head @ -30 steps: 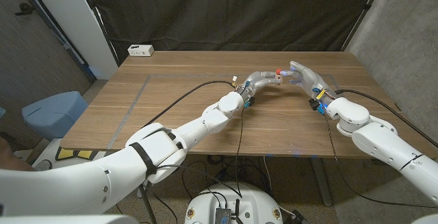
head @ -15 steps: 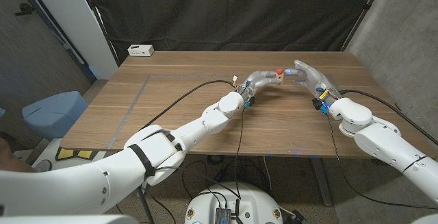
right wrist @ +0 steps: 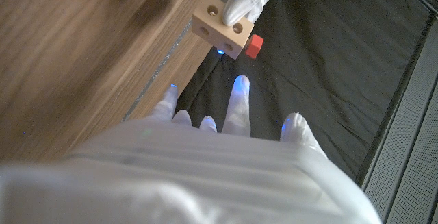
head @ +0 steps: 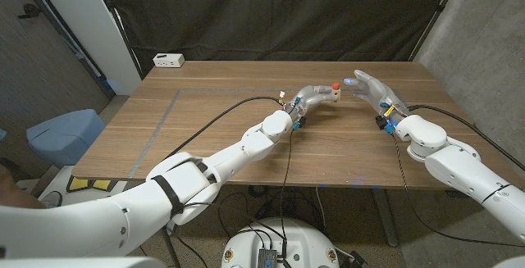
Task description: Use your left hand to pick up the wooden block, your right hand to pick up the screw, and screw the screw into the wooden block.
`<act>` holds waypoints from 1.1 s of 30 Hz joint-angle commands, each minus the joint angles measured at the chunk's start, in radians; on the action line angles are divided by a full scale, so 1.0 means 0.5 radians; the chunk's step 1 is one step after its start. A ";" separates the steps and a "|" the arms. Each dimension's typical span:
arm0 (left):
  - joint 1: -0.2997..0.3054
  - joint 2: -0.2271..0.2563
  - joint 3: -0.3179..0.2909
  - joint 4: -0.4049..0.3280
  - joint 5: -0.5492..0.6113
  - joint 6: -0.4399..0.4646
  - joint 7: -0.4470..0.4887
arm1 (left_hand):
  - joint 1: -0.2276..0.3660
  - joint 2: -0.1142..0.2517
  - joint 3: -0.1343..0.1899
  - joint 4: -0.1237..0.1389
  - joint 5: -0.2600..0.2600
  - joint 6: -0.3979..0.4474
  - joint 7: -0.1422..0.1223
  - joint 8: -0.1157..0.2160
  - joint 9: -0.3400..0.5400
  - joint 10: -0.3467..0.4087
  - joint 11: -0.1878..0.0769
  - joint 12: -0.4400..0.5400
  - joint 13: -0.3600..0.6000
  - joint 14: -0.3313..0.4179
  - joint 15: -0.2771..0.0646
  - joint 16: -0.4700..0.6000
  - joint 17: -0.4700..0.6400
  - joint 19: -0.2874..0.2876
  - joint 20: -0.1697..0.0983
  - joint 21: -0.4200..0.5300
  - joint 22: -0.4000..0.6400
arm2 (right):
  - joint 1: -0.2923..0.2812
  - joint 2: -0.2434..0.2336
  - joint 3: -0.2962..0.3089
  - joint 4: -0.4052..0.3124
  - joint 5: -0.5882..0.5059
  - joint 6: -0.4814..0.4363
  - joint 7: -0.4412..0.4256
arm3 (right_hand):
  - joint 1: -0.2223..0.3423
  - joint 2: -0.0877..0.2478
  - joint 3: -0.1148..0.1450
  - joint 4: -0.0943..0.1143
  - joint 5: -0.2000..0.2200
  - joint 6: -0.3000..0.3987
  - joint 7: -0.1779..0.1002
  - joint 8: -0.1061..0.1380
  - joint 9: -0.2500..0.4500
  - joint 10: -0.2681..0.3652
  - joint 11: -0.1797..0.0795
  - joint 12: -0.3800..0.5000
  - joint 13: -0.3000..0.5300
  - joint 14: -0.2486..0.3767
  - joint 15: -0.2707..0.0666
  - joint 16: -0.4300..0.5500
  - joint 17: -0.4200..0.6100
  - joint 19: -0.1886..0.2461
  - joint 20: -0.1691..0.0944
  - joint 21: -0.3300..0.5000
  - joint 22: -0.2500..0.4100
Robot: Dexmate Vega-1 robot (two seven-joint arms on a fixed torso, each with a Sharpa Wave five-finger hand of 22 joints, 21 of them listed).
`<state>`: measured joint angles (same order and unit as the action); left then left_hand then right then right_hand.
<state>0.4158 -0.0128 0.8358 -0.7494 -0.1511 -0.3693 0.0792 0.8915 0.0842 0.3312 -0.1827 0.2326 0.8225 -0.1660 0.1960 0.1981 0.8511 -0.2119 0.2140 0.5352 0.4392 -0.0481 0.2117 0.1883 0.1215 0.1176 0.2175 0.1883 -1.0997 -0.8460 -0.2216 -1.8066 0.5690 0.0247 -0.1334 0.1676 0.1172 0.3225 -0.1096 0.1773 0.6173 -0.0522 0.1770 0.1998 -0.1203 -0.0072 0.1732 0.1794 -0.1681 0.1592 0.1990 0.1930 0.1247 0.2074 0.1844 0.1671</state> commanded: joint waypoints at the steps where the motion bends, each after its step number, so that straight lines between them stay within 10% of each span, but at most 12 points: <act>1: 0.008 0.010 0.001 -0.024 0.005 0.019 0.003 | 0.001 0.018 0.067 0.054 0.009 0.058 0.011 0.012 0.007 0.017 -0.005 0.017 0.012 0.016 -0.091 0.008 0.004 0.006 -0.018 0.005 0.007 | 0.072 0.004 -0.041 0.060 -0.012 0.018 0.078 | -0.014 -0.006 0.004 0.017 0.003 -0.041 -0.006 -0.005 0.001 -0.046 0.003 -0.001 0.004 -0.087 0.014 -0.016 0.004 -0.035 0.004 -0.009 0.006; 33: -0.015 -0.012 0.001 0.034 0.000 -0.002 -0.003 | -0.002 0.019 0.068 0.055 0.009 0.055 0.013 0.011 0.007 0.016 -0.005 0.016 0.012 0.016 -0.092 0.008 0.004 0.005 -0.015 0.005 0.007 | 0.239 -0.002 -0.153 0.144 0.020 -0.030 0.262 | -0.095 -0.014 -0.024 0.064 0.007 -0.123 -0.008 0.010 -0.003 -0.158 0.017 0.006 0.004 -0.190 0.013 -0.022 0.019 -0.134 0.007 -0.015 0.008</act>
<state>0.4098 -0.0175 0.8363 -0.7344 -0.1506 -0.3687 0.0783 0.8879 0.0806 0.3312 -0.1827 0.2341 0.8225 -0.1660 0.1961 0.1975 0.8513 -0.2128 0.2141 0.5352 0.4391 -0.0481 0.2117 0.1883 0.1215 0.1176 0.2175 0.1883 -1.0015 -0.8464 -0.2827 -1.7478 0.5765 0.0135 -0.0259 0.1304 0.1120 0.3091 -0.0868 0.1773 0.5586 -0.0538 0.1771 0.1952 -0.1700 0.0000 0.1732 0.1792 -0.1717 0.1627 0.1913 0.1980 0.0675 0.2074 0.1769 0.1671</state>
